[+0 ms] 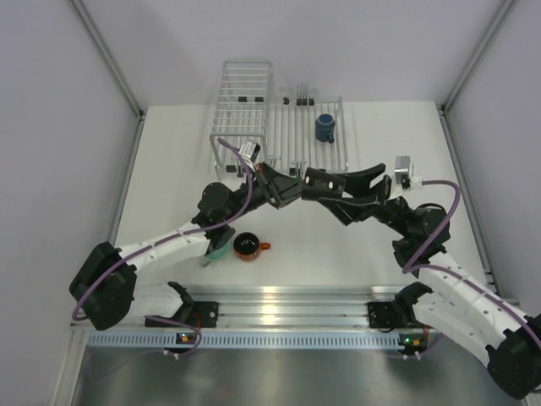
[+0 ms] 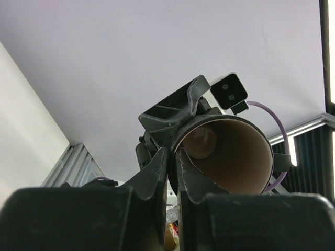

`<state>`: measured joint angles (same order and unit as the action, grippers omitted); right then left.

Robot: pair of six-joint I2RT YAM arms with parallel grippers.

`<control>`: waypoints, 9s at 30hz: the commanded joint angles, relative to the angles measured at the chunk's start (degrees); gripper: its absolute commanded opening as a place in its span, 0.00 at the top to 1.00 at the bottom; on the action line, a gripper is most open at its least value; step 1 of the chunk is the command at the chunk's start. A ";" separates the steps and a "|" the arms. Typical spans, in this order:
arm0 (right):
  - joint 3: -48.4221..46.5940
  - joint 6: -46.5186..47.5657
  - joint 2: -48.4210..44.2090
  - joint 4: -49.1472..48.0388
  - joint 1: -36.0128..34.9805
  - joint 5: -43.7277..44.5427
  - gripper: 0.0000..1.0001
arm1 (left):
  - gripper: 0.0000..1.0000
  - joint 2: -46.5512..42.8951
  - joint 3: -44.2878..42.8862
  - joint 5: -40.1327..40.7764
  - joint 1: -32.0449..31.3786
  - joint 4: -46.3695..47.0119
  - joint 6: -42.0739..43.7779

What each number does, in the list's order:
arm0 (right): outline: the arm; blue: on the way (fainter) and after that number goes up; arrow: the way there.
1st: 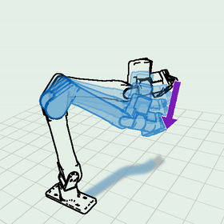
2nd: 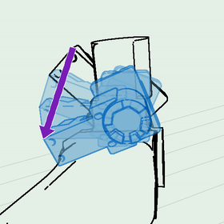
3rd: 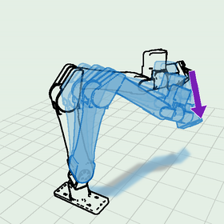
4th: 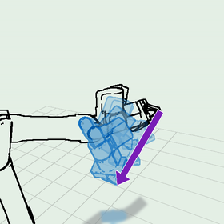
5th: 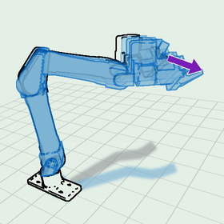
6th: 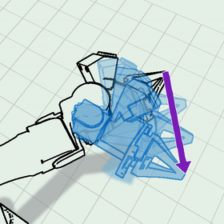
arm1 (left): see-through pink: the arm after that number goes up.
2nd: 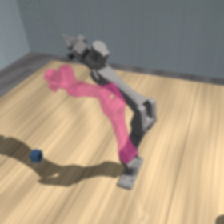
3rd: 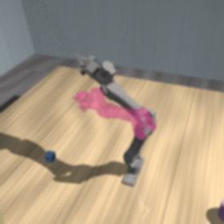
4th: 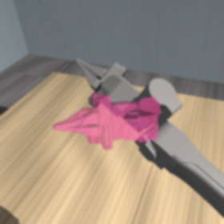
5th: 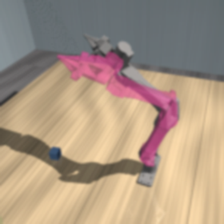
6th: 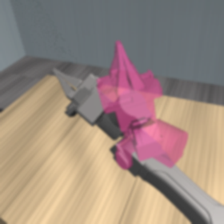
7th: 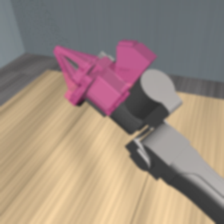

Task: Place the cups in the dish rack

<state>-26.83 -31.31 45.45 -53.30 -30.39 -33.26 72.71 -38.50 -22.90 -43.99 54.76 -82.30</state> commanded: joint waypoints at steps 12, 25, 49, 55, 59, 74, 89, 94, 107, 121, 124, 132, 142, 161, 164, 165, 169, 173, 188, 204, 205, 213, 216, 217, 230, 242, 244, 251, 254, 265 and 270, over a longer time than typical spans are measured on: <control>0.46 3.89 -0.54 -0.58 -0.90 5.22 1.00 | 0.48 -3.18 -0.44 0.83 -1.01 0.26 2.14; -1.65 7.05 -2.30 6.98 -0.90 8.64 1.00 | 0.46 -6.26 3.52 1.10 3.11 -2.03 3.90; -35.35 22.51 17.73 52.65 1.04 28.06 1.00 | 0.44 -17.24 -7.11 7.84 17.00 -45.43 41.40; -48.90 25.59 31.00 67.25 2.44 32.81 1.00 | 0.44 -20.32 -8.17 14.45 17.09 -53.70 49.50; -54.11 26.82 38.90 71.84 3.06 35.10 1.00 | 0.44 -21.90 -7.12 17.00 17.27 -56.24 52.06; -64.13 29.90 54.82 77.99 3.85 38.35 1.00 | 0.43 -24.98 -3.60 19.74 18.67 -58.63 56.20; -73.45 32.80 67.40 83.18 6.22 39.41 1.00 | 0.43 -22.79 -1.05 17.01 21.92 -55.99 56.20; -73.98 33.07 69.33 82.65 7.01 39.84 1.00 | 0.43 -21.91 -0.70 16.48 22.63 -55.29 56.11; -75.12 34.12 72.32 83.88 8.16 41.25 1.00 | 0.42 -19.71 0.00 14.55 23.77 -52.83 55.41; -72.57 33.77 70.92 81.95 8.33 42.04 0.48 | 0.39 -20.76 -0.17 15.16 23.95 -54.41 55.85; -72.40 33.86 70.39 81.78 8.24 42.57 0.44 | 0.39 -20.85 -0.17 15.16 23.95 -54.50 55.76; -71.08 34.39 68.37 80.72 8.24 43.01 0.36 | 0.37 -21.47 0.18 15.07 24.04 -54.50 55.67; -68.80 34.21 65.56 77.82 8.24 42.31 0.33 | 0.37 -22.17 0.36 15.16 24.12 -54.50 55.67; -57.92 31.58 51.86 68.77 8.24 41.60 0.31 | 0.29 -25.68 2.46 15.60 24.21 -58.63 56.11; -54.21 31.66 46.32 67.28 8.24 40.99 0.31 | 0.28 -27.79 3.43 15.43 24.04 -60.73 56.55; -53.25 31.66 43.35 66.84 8.33 40.99 0.31 | 0.28 -28.23 3.78 14.90 24.12 -61.26 56.55; -48.33 29.38 35.42 66.22 8.33 40.55 0.31 | 0.28 -31.21 5.54 15.33 22.99 -63.02 56.29; -42.36 28.32 27.69 66.39 8.24 39.67 0.31 | 0.28 -31.05 6.33 22.26 17.02 -65.04 56.55; -31.27 26.57 7.64 68.85 8.51 39.50 0.29 | 0.28 -24.99 9.85 41.70 1.63 -68.38 55.14; -30.12 26.39 5.35 68.85 8.51 39.06 0.28 | 0.30 -20.07 9.59 45.22 -0.84 -72.08 52.77; -30.12 26.48 5.26 68.85 8.59 39.06 0.28 | 0.31 -18.84 9.41 45.13 -0.84 -72.51 52.34; -29.69 26.48 4.73 68.68 8.60 39.93 0.27 | 0.35 -15.23 8.00 43.73 -0.84 -73.04 52.51; -29.60 26.48 4.82 68.59 8.60 39.94 0.27 | 0.37 -14.88 7.92 43.37 -0.84 -73.13 52.60; -29.60 26.48 4.82 68.50 8.60 39.94 0.27 | 0.38 -14.70 7.92 43.37 -0.84 -73.04 52.68; -29.33 26.56 4.38 68.42 8.60 40.46 0.27 | 0.53 -9.08 5.28 42.67 -0.84 -73.04 54.09; -29.24 26.56 3.24 68.68 8.60 40.64 0.27 | 0.87 -4.16 2.99 43.28 -0.84 -73.13 54.09; -29.24 26.56 2.98 68.77 8.60 40.81 0.27 | 0.90 -2.93 2.38 43.11 -0.84 -73.04 54.00; -29.42 26.56 2.18 69.21 8.51 41.43 0.27 | 1.00 -2.13 1.06 42.33 -0.84 -71.99 54.00; -29.42 26.48 2.01 69.21 8.60 41.60 0.27 | 1.00 -5.19 0.27 40.13 -0.84 -70.15 54.09; -25.91 25.34 -1.41 61.67 8.60 31.34 0.19 | 1.00 -20.76 -2.98 18.70 1.35 -53.38 48.39; -21.44 21.91 -3.96 53.84 8.60 21.94 0.15 | 1.00 -19.01 -3.69 2.62 5.75 -37.33 36.71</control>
<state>-49.93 -6.68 43.38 9.72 -22.55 -3.25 53.19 -39.75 -6.90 -40.12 -0.43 -36.45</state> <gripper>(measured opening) 0.841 0.160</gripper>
